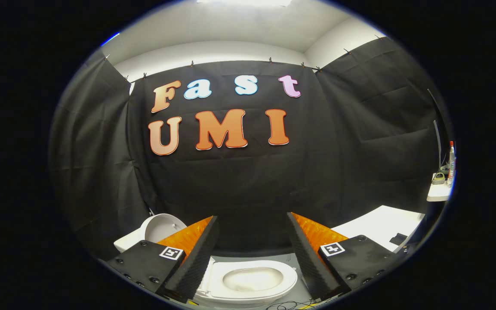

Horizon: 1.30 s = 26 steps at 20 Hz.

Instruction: Open the toilet lid.

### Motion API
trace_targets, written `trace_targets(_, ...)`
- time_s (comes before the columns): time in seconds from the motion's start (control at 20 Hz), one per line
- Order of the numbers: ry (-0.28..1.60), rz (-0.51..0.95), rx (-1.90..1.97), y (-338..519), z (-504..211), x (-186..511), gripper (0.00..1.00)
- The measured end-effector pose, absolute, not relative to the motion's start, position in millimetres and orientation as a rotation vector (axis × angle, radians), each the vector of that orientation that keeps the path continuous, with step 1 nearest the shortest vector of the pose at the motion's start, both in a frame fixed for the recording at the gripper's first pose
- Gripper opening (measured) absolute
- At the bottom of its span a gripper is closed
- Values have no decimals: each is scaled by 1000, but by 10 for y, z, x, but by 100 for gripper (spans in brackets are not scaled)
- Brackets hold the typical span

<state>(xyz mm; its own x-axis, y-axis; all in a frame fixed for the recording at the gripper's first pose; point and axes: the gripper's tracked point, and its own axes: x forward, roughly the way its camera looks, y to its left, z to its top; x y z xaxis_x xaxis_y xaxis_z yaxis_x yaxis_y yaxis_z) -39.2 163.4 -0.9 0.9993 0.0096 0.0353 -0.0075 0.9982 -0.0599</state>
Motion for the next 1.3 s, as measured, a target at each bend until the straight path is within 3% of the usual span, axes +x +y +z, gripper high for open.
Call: trace_targets(1.3,-29,9,-50,1611,-32,-397,100)
